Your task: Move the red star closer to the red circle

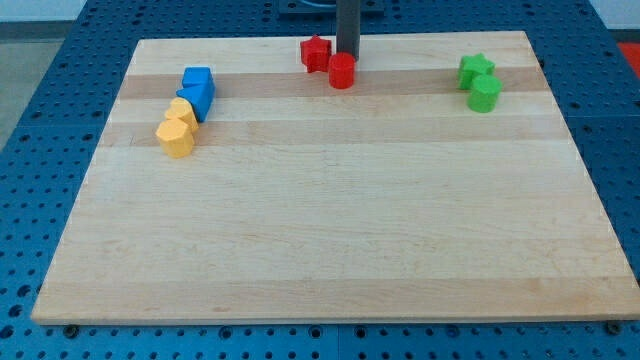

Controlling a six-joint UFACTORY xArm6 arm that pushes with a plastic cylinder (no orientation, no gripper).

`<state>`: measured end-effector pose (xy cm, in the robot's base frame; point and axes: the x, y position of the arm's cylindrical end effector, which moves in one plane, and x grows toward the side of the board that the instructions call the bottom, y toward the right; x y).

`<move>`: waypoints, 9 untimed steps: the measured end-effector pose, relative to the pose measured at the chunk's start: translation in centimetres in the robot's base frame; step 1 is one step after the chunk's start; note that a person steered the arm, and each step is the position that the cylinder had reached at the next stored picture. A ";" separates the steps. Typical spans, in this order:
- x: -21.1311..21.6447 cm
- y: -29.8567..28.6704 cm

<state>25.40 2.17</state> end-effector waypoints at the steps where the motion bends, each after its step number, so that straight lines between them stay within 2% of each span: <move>1: 2.7 0.0; 2: 2.4 0.3; 4: -2.5 4.1; 6: -6.1 1.7; 9: -5.4 -2.6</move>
<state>19.99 -0.43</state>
